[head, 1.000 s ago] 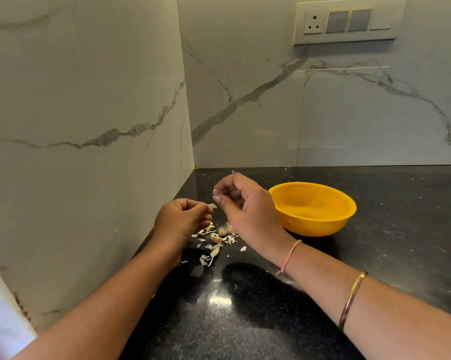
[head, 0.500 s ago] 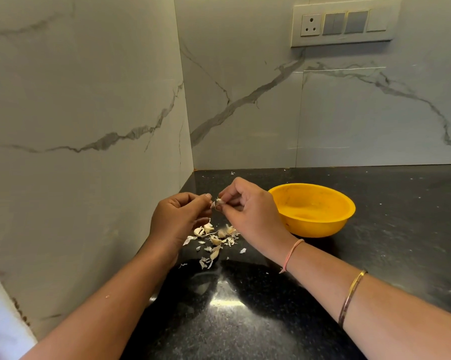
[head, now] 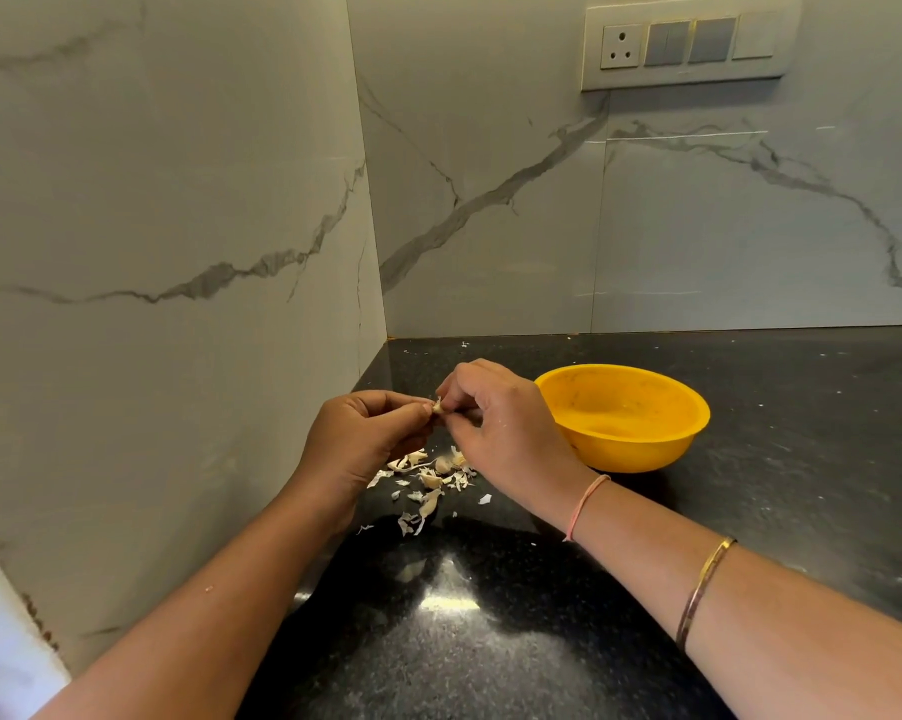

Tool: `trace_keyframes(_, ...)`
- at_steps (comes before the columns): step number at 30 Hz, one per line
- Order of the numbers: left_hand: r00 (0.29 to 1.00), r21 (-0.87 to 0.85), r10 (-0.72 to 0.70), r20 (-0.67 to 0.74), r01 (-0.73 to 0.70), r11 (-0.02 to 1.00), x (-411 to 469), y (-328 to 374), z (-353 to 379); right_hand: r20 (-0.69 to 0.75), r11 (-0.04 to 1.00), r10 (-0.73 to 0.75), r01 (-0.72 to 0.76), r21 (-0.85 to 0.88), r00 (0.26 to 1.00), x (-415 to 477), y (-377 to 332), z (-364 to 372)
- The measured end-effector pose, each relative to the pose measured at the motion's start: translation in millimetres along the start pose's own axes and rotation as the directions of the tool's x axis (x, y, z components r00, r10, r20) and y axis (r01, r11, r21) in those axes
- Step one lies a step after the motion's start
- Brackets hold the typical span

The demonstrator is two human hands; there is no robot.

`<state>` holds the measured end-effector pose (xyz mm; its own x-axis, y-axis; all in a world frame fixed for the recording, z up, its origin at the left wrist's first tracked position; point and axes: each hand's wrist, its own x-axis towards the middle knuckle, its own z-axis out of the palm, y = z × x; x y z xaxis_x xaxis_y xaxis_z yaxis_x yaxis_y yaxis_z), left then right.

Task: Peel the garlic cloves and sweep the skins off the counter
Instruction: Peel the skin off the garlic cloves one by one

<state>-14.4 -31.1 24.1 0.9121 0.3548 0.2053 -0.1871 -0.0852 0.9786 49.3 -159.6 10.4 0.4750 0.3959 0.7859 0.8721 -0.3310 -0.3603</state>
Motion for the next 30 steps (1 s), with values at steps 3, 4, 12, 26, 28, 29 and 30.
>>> trace_keyframes(3, 1.0, 0.016, -0.013, -0.01, 0.013, 1.0, 0.6, -0.6, -0.3, 0.024, 0.999, -0.022, 0.023, -0.028, 0.999, -0.6, 0.3, 1.3)
trace_keyframes(4, 1.0, 0.012, -0.026, -0.013, 0.026, 1.0, 0.6, -0.9, -0.3, 0.039, 0.999, -0.028, 0.029, -0.038, 0.999, -1.0, -0.4, 1.8)
trace_keyframes(12, 0.997, 0.014, -0.061, -0.036, 0.062, 0.998, 0.3, -2.7, 1.4, 0.11, 0.995, -0.05, 0.059, -0.077, 0.993, -1.4, -2.9, 2.3)
trace_keyframes(26, 0.997, 0.139, -0.009, -0.074, 0.019, 0.99, 3.4, -4.1, 1.5, 0.154, 0.931, 0.203, -0.239, 0.274, 0.967, -0.4, -4.5, -0.9)
trace_keyframes(28, 0.997, 0.163, -0.01, -0.075, 0.022, 0.986, 4.1, -4.9, 0.3, 0.185, 0.906, 0.236, -0.285, 0.313, 0.954, -0.8, -6.2, -0.6)
trace_keyframes(29, 0.997, 0.179, -0.009, -0.081, 0.023, 0.984, 4.7, -6.0, -0.6, 0.19, 0.896, 0.245, -0.297, 0.331, 0.951, -0.8, -6.9, -0.6)
trace_keyframes(30, 0.996, 0.201, -0.006, -0.093, 0.025, 0.979, 5.9, -7.5, -1.8, 0.187, 0.884, 0.254, -0.306, 0.353, 0.949, -0.4, -7.8, -0.9)
